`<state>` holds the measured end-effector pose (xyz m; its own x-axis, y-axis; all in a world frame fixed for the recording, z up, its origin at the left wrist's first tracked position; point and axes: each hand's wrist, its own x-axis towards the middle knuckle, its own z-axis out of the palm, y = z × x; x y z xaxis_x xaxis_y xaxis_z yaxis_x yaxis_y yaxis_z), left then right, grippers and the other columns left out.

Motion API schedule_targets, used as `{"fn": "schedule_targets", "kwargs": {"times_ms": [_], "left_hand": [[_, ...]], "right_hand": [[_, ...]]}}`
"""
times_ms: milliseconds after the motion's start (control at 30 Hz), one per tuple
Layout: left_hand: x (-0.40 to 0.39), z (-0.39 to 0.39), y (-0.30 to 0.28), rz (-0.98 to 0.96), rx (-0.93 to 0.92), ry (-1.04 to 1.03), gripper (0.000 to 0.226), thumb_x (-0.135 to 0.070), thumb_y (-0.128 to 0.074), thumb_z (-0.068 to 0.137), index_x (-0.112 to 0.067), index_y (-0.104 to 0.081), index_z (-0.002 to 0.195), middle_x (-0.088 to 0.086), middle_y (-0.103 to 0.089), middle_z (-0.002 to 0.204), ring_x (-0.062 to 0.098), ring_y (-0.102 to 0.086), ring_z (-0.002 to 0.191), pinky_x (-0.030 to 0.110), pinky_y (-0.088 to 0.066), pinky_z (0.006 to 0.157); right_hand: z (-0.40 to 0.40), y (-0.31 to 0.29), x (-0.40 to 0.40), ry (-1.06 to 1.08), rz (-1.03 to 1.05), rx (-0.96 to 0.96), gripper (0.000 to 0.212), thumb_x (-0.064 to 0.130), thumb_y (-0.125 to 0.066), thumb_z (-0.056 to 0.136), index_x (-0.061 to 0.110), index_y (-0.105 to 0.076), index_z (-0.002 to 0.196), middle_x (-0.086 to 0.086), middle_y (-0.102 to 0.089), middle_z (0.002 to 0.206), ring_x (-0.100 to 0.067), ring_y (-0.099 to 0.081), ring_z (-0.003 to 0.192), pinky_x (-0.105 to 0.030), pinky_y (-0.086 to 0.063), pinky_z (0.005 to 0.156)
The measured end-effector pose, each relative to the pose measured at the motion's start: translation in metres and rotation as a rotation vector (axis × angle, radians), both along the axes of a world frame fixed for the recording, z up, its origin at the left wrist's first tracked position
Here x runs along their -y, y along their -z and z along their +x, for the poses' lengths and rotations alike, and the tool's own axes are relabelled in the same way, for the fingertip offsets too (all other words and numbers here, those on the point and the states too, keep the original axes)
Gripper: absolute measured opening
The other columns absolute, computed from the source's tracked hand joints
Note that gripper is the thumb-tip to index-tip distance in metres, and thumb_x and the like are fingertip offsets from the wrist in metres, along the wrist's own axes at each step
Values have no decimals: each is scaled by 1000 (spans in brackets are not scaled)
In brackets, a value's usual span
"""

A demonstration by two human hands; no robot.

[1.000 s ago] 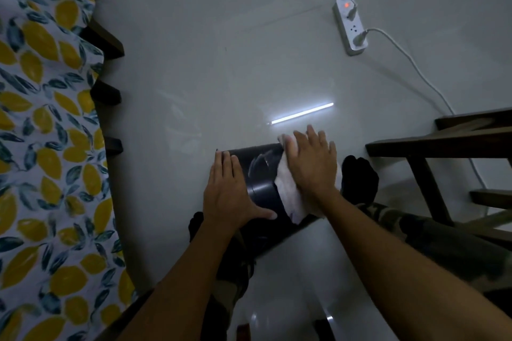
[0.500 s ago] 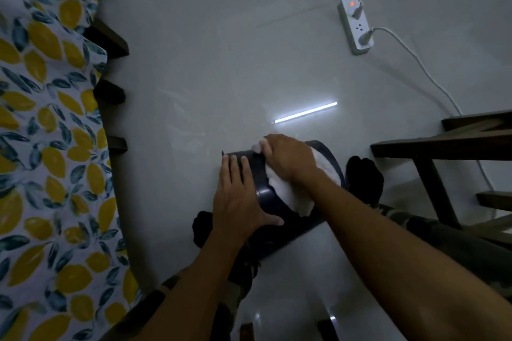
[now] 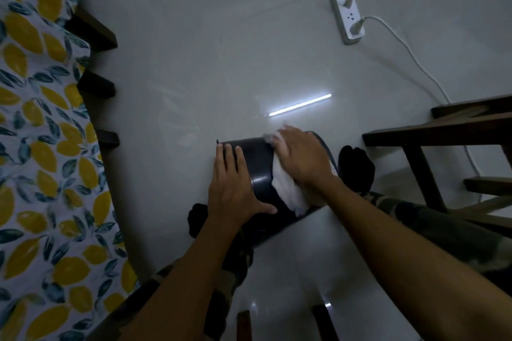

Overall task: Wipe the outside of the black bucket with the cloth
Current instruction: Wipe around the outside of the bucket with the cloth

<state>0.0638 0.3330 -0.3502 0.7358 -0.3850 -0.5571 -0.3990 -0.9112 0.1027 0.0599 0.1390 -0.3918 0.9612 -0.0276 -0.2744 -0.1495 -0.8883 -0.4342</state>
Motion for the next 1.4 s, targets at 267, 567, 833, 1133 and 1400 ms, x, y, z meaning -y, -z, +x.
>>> {"fn": "schedule_targets", "kwargs": {"times_ms": [267,567,833,1133,1400], "left_hand": [[1,4,1,35,-30,-21,160,-99,-55,46,2,0,158,25,6,166,41,13,153,47,5,120],[2,5,-1,30,-29,0,162,-99,-59,44,4,-6,157,25,2,166,40,13,153,50,-5,125],[7,7,-7,31,-51,-33,163,-95,-66,42,1,-2,158,23,9,166,41,20,151,54,-12,124],[11,27,-14,-204,243,-48,144,-70,-88,48,-4,-21,158,25,-3,166,43,-1,153,53,-42,110],[0,17,-30,-109,484,5,91,-67,-73,74,-8,-51,139,19,-57,135,35,-52,124,49,-39,104]], "right_hand": [[-39,-11,-22,1,-174,126,35,28,-47,106,12,-64,132,-16,-59,145,-35,-51,139,-53,-42,116],[-10,3,3,48,-62,12,37,36,-35,105,30,-56,134,0,-55,145,-24,-52,130,-42,-41,107],[-4,10,15,666,103,-223,44,51,-33,106,21,-52,131,-19,-56,127,-39,-62,105,-41,-48,84],[5,-11,23,718,264,-15,37,41,-32,111,20,-47,136,-7,-51,133,-24,-58,109,-24,-40,83],[-8,-29,7,911,586,-12,44,51,-32,109,30,-44,146,17,-54,125,-15,-57,125,-15,-43,87]]}}
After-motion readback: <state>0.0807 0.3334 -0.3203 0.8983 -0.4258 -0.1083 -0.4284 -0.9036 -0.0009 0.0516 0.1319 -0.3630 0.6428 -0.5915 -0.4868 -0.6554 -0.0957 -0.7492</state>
